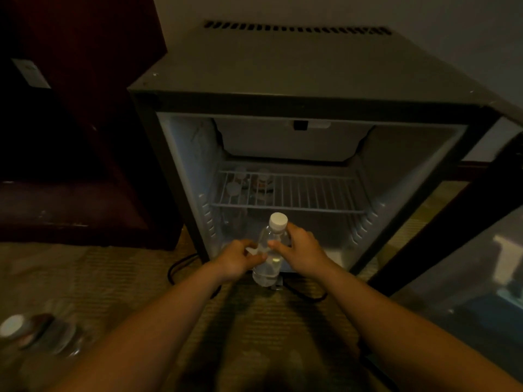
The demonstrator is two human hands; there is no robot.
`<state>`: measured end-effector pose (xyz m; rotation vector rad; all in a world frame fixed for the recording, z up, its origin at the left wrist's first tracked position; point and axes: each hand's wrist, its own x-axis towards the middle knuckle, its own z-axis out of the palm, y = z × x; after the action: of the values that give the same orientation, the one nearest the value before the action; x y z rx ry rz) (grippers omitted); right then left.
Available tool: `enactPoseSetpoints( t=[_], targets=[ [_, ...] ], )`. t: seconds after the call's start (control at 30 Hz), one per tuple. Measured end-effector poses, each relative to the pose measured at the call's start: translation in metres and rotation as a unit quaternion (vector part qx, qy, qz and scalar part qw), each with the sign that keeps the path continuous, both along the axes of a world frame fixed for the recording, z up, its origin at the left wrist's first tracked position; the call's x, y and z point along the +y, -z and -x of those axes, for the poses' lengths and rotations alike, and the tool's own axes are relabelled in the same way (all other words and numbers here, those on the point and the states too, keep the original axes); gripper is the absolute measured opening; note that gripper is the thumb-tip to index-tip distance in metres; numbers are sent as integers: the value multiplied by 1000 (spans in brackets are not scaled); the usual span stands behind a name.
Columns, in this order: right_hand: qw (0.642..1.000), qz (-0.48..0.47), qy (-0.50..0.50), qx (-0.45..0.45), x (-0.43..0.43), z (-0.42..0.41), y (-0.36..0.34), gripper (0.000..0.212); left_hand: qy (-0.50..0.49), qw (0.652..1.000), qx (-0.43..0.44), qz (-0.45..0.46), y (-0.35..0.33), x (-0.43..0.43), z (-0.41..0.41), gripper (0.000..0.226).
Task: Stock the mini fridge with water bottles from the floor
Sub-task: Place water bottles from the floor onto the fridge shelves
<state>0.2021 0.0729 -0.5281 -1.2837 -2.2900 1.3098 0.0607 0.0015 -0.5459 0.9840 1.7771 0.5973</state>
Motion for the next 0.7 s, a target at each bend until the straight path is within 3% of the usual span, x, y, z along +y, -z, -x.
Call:
enactPoseSetpoints(
  t=[0.3,0.7],
  targets=[
    [998,15,19,-51,20,27,27,45,-47,998,-32,4,34,14,13,39],
    [993,81,74,-43,45,66,52,29,-101,990,-96,21,55,39,25,46]
  ],
)
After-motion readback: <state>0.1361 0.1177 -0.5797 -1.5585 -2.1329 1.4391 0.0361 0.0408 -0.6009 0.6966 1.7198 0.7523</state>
